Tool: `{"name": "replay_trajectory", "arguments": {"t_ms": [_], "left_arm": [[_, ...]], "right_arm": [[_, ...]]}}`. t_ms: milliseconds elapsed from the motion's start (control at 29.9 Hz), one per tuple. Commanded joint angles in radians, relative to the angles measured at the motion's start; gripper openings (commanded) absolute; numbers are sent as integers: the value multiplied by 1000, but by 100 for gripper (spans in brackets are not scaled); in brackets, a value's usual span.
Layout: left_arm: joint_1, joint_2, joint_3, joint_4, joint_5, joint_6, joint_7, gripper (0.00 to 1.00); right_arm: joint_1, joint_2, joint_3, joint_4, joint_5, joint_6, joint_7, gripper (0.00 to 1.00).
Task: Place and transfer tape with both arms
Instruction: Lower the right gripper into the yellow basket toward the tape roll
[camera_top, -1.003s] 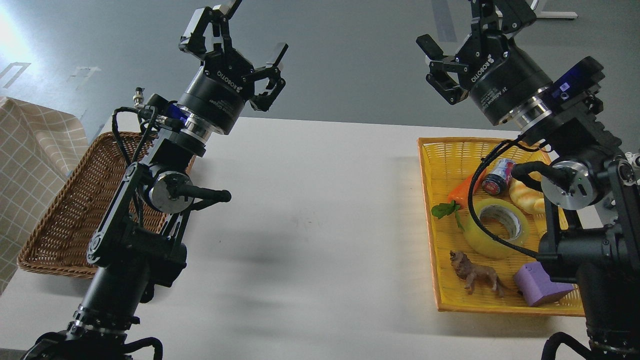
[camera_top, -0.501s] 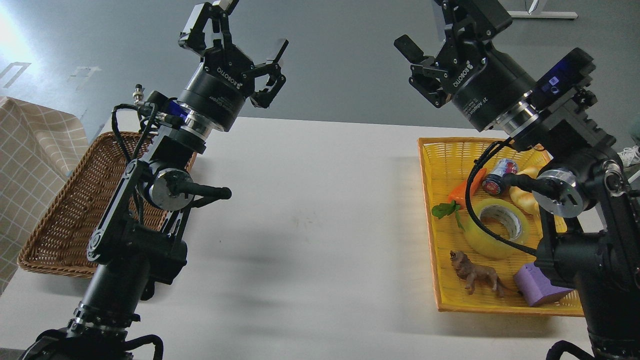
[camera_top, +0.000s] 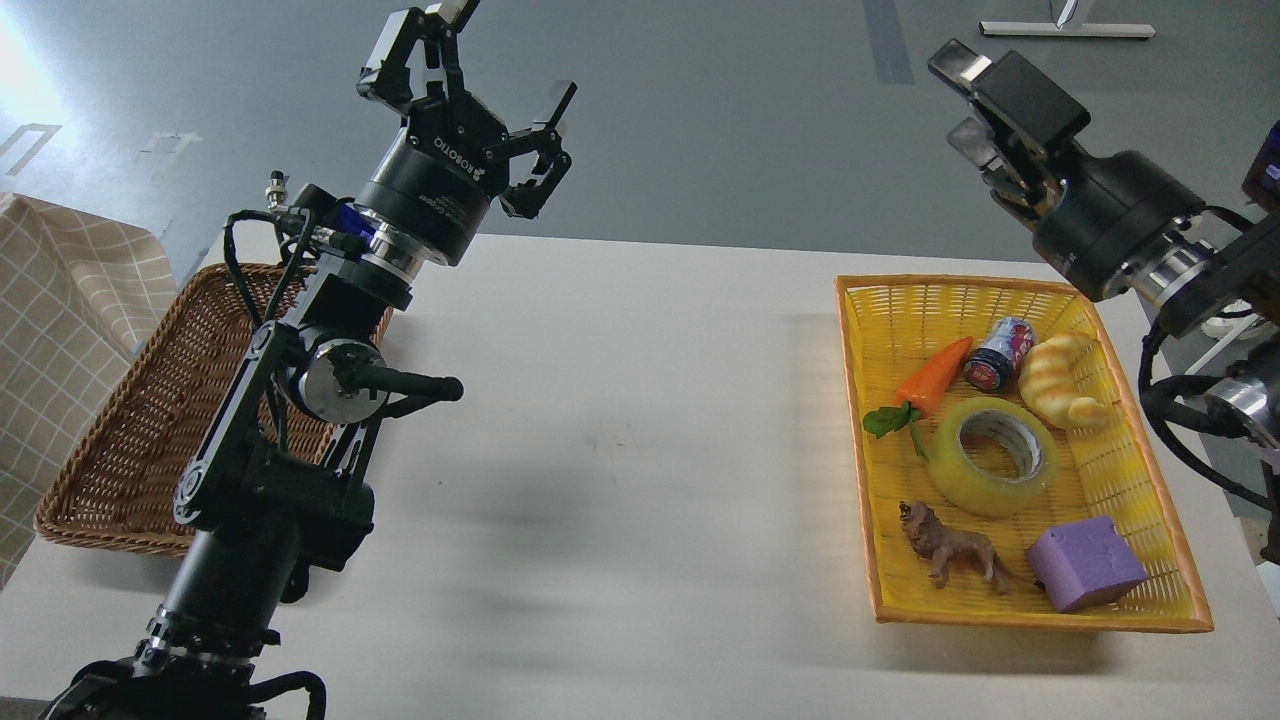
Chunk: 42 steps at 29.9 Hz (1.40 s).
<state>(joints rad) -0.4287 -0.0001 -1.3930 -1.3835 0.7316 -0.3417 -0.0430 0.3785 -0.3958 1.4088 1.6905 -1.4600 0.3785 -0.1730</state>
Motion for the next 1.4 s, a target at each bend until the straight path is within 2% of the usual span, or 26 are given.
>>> {"name": "replay_trajectory", "arguments": {"t_ms": [0, 67, 234, 602, 735, 1003, 1136, 1237, 1370], "left_arm": [[2, 0, 3, 0, 2, 0, 0, 98], [2, 0, 5, 0, 2, 0, 0, 98], [4, 0, 5, 0, 2, 0, 2, 98], [2, 0, 9, -2, 2, 0, 2, 98], [2, 0, 9, -2, 3, 1, 2, 98], [5, 0, 11, -2, 3, 1, 2, 98], [5, 0, 12, -2, 9, 3, 2, 98], [2, 0, 12, 0, 8, 3, 3, 98], [4, 0, 14, 0, 11, 1, 3, 98]], "right_arm": [[-58, -87, 1, 1, -94, -4, 6, 99], [-84, -113, 1, 1, -118, -4, 19, 99], [-171, -212, 7, 0, -172, -6, 92, 99], [-271, -230, 124, -2, -168, 16, 102, 100], [-274, -301, 128, -8, -168, 23, 118, 100], [-285, -310, 116, -17, -230, 26, 106, 99], [-322, -296, 104, -17, -521, 26, 81, 99], [-323, -253, 69, -20, -571, 31, 79, 99], [-323, -232, 56, -22, -566, 100, 55, 100]]}}
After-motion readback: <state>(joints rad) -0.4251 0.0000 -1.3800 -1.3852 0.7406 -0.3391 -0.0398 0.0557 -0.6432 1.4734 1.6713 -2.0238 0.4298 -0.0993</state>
